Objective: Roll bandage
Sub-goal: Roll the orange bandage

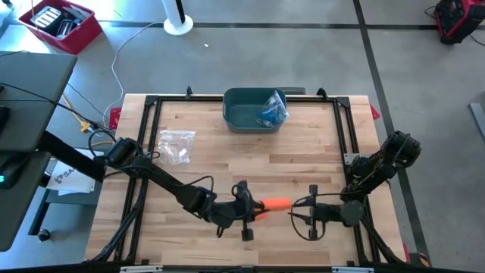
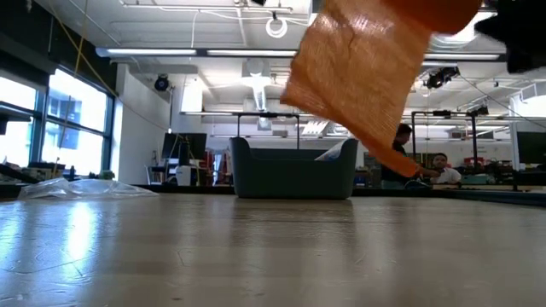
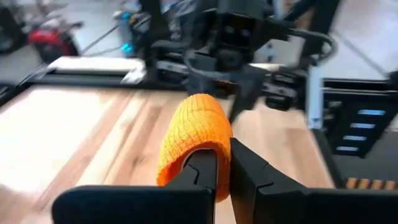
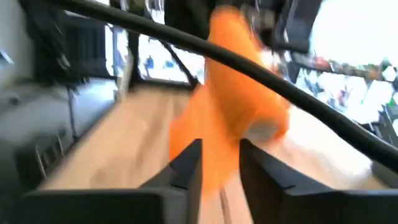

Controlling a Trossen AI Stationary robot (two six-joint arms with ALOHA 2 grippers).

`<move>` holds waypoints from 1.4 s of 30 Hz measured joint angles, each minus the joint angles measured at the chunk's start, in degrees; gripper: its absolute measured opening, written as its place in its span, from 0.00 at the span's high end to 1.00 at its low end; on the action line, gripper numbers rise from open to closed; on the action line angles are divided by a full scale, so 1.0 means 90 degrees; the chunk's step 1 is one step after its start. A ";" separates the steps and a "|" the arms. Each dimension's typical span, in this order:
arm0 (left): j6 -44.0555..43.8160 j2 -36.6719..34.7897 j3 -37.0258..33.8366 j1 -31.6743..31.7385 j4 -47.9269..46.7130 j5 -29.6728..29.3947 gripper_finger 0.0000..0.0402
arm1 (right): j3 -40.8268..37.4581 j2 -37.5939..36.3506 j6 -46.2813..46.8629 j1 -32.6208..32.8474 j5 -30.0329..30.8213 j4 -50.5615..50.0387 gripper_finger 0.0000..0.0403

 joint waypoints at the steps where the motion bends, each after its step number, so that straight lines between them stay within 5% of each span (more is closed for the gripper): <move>1: -0.0160 -0.0006 0.0000 0.0028 -0.0141 -0.0087 0.98 | -0.0003 0.0000 0.0323 0.0055 0.0186 -0.0379 0.75; 5: -0.0779 0.0017 -0.0002 0.0176 -0.0526 0.0052 0.98 | -0.0005 0.0005 0.1179 0.0385 0.0436 -0.1308 0.62; 11: -0.1670 0.0203 -0.0002 0.0361 0.0205 0.1585 0.98 | 0.0032 -0.0049 0.2053 0.1236 0.0463 -0.1623 0.59; 19: -0.1522 0.0482 -0.0382 0.0818 0.0382 0.0579 0.98 | 0.0499 -0.0049 0.2066 0.1487 0.0810 -0.2180 0.64; 23: -0.1584 0.0506 -0.1096 0.1242 0.0646 0.0325 0.98 | 0.0758 -0.0039 0.2520 0.0954 0.0541 -0.2982 0.64; 28: -0.1618 0.0512 -0.1921 0.1563 0.1499 0.0359 0.97 | 0.1093 -0.0036 0.2911 -0.0167 -0.0693 -0.4318 0.63; 36: -0.1747 0.0509 -0.2387 0.1644 0.1833 0.0376 0.97 | 0.1241 -0.0034 0.1561 -0.1908 -0.3095 -0.4720 0.50; 42: -0.1688 0.0507 -0.2382 0.1641 0.1835 0.0369 0.97 | 0.1241 -0.0032 0.0433 -0.2886 -0.3683 -0.5052 0.48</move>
